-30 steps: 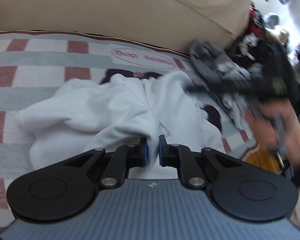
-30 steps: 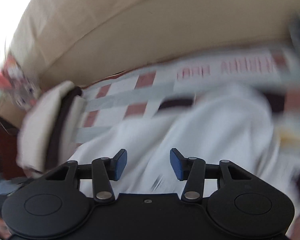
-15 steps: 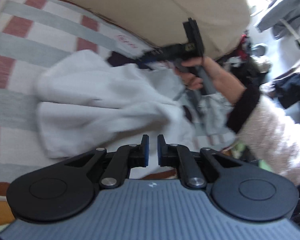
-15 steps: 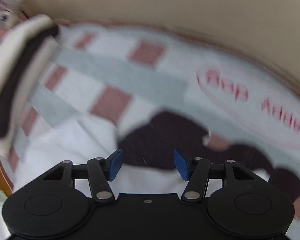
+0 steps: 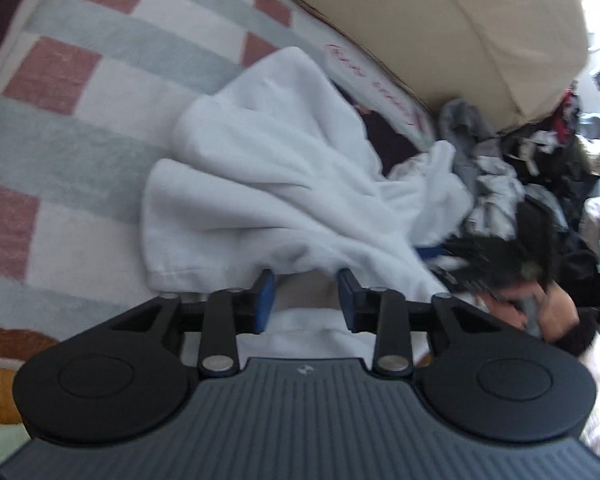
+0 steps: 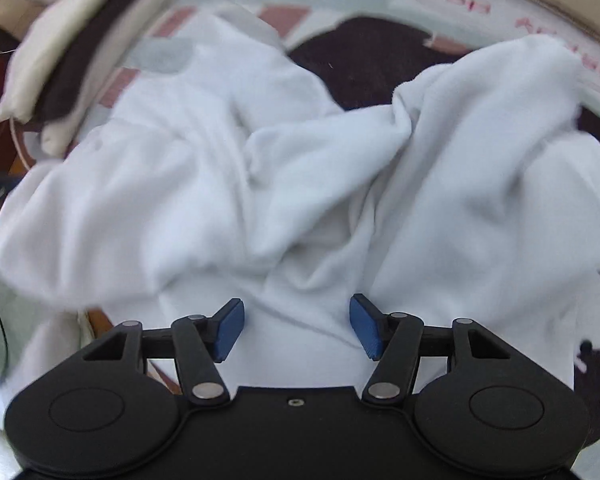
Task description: Fold clothes
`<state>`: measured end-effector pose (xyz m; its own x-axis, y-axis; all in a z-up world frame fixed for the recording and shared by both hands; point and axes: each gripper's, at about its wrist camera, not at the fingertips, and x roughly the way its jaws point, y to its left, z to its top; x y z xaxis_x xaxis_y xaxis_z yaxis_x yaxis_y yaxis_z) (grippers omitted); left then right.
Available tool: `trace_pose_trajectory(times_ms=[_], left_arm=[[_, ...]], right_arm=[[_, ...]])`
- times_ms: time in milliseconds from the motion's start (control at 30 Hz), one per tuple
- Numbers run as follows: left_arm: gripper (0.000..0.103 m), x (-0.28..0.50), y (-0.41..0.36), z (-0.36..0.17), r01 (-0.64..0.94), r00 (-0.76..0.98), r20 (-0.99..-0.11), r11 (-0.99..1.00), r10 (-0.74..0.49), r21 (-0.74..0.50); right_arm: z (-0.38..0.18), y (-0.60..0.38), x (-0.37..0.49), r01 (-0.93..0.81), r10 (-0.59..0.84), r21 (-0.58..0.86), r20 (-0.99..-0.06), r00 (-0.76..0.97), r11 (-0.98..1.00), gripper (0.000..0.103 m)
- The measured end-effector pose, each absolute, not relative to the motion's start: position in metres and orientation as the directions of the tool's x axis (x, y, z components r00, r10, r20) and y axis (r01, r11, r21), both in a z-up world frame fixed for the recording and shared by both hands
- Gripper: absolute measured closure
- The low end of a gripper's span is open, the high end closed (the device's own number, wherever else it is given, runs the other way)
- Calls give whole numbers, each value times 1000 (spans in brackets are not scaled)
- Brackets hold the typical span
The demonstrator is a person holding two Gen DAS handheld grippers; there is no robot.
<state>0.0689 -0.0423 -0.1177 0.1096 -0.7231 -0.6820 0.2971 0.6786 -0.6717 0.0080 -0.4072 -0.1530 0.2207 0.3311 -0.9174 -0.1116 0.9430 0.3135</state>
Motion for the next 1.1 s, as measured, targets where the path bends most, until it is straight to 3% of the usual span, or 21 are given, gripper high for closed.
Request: trace_pose_trajectory(times_ms=[100,167,267,633,733,800,867,967,1100], left_arm=[[69,73,-39,-119,274,134,-699,704,-702,-655],[60,76,-36,-118,265,149,-707,717,-691,-645],[59,80,-36,-119,262,159,-720,732,-676,-629],[56,88,-34,-132,191,102,-716,720,-691,-668],[47,83,-30,-121,270,133,-713,717,-688,-642],[46,83,-31,-119,281,140,-728,732,-671,-621],[46,84,-34,-121,266,131,-741,743,-659,-614],[46,86,-31,-124,237,119,-732,735,-671,-636],[46,88,-33,-123,231,100,-717,717,-690,-657]], right_arm=[[-140,-404,-6,-91,330,317,-911,249,944,37],[-116,-400,0,-138,343,315,-888,305,939,39],[-76,-396,15,-207,355,293,-833,424,934,39],[-150,-363,103,-252,204,106,-891,405,962,39],[-168,-362,112,-204,204,133,-900,386,970,40],[-169,-359,106,-186,219,154,-888,404,970,75],[-164,-358,94,-158,215,160,-865,453,974,84],[-132,-367,60,-43,111,108,-775,622,993,85],[-91,-394,15,137,-38,90,-688,725,986,85]])
